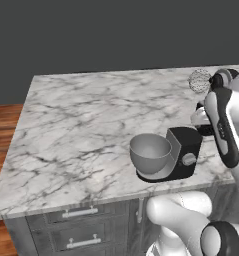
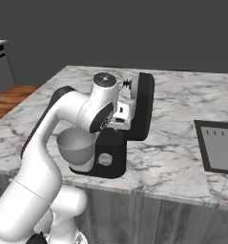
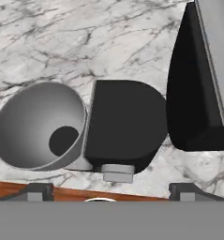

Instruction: Close the stand mixer head.

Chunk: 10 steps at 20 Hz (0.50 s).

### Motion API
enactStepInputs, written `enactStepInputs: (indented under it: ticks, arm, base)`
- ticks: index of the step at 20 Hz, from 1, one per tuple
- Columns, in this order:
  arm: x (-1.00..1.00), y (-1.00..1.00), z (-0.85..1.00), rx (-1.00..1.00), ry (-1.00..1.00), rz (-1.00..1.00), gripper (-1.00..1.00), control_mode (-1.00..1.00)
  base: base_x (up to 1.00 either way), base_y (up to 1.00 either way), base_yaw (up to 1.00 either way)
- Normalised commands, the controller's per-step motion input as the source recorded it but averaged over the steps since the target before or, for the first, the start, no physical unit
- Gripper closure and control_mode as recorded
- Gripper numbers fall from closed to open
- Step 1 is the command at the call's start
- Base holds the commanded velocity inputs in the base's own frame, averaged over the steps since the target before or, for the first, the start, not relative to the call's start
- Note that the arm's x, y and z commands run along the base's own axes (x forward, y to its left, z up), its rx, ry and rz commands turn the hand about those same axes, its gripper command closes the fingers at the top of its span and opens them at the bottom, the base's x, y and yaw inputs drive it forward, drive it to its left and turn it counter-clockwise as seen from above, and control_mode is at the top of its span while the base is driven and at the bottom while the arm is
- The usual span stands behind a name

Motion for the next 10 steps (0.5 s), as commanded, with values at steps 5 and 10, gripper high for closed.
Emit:
enactStepInputs:
  ticks: [5, 10]
  arm:
    - [0.04, -1.00, 0.14, 0.00, 0.00, 0.14, -1.00, -1.00]
    - [0.15, -1.00, -0.08, -0.01, -0.18, 0.28, -1.00, -1.00]
  base:
    - [0.00, 0.00, 0.00]
    - [0.00, 0.00, 0.00]
